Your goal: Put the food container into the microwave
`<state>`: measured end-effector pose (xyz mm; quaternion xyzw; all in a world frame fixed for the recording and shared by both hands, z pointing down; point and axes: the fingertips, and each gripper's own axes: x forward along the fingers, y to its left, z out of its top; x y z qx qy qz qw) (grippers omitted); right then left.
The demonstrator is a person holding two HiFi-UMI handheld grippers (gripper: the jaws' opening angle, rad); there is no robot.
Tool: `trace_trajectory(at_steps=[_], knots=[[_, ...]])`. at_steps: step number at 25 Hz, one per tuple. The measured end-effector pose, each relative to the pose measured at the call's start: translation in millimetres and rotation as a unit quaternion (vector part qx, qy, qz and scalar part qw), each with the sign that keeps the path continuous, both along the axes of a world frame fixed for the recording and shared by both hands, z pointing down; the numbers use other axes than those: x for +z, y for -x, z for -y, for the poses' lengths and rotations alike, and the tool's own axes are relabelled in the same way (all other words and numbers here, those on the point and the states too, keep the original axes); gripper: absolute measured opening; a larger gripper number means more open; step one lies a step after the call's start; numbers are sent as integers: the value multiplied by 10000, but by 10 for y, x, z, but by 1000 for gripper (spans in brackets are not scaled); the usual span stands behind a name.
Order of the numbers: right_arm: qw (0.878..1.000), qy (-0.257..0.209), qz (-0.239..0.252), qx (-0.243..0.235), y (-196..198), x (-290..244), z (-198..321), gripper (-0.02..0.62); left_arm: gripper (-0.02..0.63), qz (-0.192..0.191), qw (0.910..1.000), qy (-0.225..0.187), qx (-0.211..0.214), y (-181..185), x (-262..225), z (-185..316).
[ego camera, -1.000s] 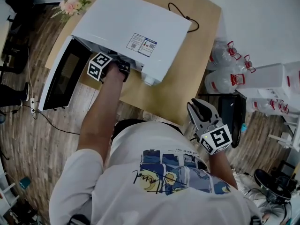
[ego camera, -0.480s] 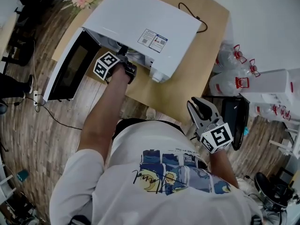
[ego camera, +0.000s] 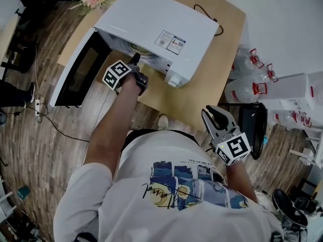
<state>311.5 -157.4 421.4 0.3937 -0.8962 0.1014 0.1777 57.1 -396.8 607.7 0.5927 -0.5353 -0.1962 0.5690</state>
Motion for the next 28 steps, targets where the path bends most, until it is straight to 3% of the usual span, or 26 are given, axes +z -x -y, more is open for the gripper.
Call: trace_trajectory(at_steps=[6, 11, 20, 28], knots=[[10000, -30, -12, -47, 329, -12, -99, 55, 158, 167, 9993, 5, 327, 138, -6, -241], [10000, -48, 1, -71, 694, -30, -195, 52, 158, 564, 9949, -17, 841, 285, -18, -524], [9999, -102, -11, 17, 1336, -60, -477, 37, 155, 1095, 9788, -222, 1718, 635, -102, -1081], [9997, -111, -53, 231, 1680, -70, -796, 26, 86, 1294, 9626, -530, 2319, 860, -222, -1636]])
